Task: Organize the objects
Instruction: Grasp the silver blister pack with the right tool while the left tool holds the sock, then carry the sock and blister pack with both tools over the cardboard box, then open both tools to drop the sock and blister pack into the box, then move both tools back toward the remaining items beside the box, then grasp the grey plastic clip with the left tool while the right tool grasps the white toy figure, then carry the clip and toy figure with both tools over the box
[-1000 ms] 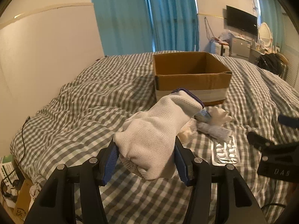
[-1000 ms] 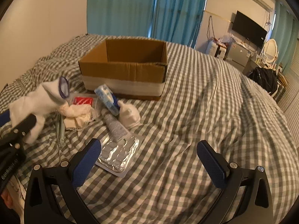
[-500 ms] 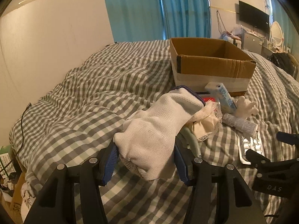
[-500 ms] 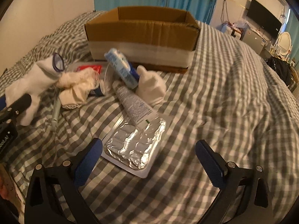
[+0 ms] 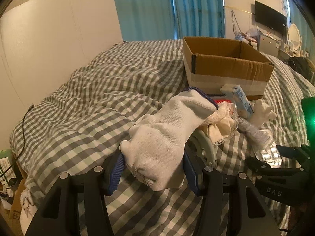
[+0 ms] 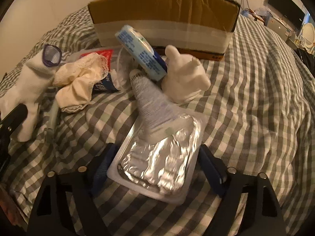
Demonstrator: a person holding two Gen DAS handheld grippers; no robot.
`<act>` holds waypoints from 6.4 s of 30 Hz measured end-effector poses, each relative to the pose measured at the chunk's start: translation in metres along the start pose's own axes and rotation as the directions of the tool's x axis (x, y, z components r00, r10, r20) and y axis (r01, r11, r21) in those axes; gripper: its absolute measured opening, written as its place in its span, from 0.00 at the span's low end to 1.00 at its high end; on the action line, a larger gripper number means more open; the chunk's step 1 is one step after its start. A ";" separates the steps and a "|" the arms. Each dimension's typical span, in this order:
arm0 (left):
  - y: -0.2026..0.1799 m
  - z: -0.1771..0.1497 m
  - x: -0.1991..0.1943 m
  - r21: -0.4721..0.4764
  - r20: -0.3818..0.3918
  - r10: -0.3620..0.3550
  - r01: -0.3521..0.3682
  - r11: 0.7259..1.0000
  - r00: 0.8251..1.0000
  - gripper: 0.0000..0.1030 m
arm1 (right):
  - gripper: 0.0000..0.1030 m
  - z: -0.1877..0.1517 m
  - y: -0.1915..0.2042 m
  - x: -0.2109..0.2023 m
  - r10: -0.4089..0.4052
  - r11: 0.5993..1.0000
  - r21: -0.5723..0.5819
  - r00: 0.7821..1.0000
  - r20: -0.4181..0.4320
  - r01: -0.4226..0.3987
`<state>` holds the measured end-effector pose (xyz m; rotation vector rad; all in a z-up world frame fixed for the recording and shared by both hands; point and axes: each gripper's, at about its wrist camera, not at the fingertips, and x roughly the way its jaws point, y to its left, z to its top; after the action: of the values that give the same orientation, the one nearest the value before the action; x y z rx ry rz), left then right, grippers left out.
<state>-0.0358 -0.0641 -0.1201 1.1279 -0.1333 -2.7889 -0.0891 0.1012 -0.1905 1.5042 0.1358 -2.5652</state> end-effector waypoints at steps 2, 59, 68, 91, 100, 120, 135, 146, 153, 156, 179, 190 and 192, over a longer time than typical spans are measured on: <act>-0.001 0.001 -0.008 -0.004 0.013 -0.003 0.003 1.000 1.000 0.55 | 0.70 -0.002 -0.002 -0.008 0.011 1.000 -0.003 1.000 0.011 -0.011; -0.089 0.233 0.096 0.058 0.001 -0.270 0.270 0.961 0.963 0.54 | 0.68 0.271 -0.094 -0.094 0.108 0.993 0.001 0.921 0.373 -0.117; -0.101 0.210 0.136 0.100 -0.062 -0.257 0.262 0.960 0.964 0.54 | 0.68 0.256 -0.092 -0.015 0.116 0.992 0.014 0.956 0.269 -0.124; -0.066 0.229 -0.049 0.112 0.197 -0.240 0.222 0.969 0.951 1.00 | 0.92 0.213 -0.100 -0.198 0.001 0.999 0.028 0.886 0.463 -0.016; -0.033 0.181 -0.086 0.095 0.212 -0.178 0.161 0.982 0.961 1.00 | 0.93 0.153 -0.084 -0.250 -0.006 1.000 -0.018 0.869 0.494 0.018; -0.034 0.019 0.037 0.068 -0.058 -0.100 0.104 0.992 0.993 0.94 | 0.93 0.056 -0.075 -0.065 -0.028 0.999 -0.016 0.969 0.245 0.033; -0.032 0.001 0.050 0.085 -0.122 -0.139 0.149 0.985 0.983 0.19 | 0.93 0.066 -0.059 -0.011 -0.024 0.998 -0.048 0.989 0.143 0.031; -0.009 0.005 0.027 0.026 -0.096 -0.122 0.125 0.992 0.988 0.09 | 0.44 0.065 -0.050 0.021 0.062 0.998 -0.006 0.996 0.059 -0.062; -0.009 0.009 -0.007 0.032 -0.048 -0.134 0.136 0.990 0.990 0.08 | 0.44 0.056 -0.053 -0.024 0.060 0.998 0.000 0.990 0.131 -0.060; -0.007 0.014 -0.025 0.036 -0.009 -0.137 0.137 0.990 0.991 0.08 | 0.44 0.052 -0.052 -0.041 0.071 0.997 0.003 0.985 0.156 -0.073; -0.051 0.171 -0.082 0.126 0.199 -0.297 0.276 0.953 0.934 0.08 | 0.44 0.110 -0.046 -0.188 0.046 0.998 -0.061 0.904 0.425 -0.022; -0.092 0.233 0.001 0.135 0.138 -0.328 0.311 0.941 0.934 0.08 | 0.43 0.190 -0.066 -0.168 0.058 0.996 -0.085 0.889 0.454 -0.021; -0.100 0.236 0.019 0.146 0.117 -0.326 0.308 0.940 0.938 0.08 | 0.43 0.205 -0.071 -0.149 0.057 0.996 -0.082 0.897 0.439 -0.024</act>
<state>-0.2223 0.0394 0.0225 1.0624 -0.1549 -3.1899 -0.2068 0.1524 0.0390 0.8546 0.1374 -2.7539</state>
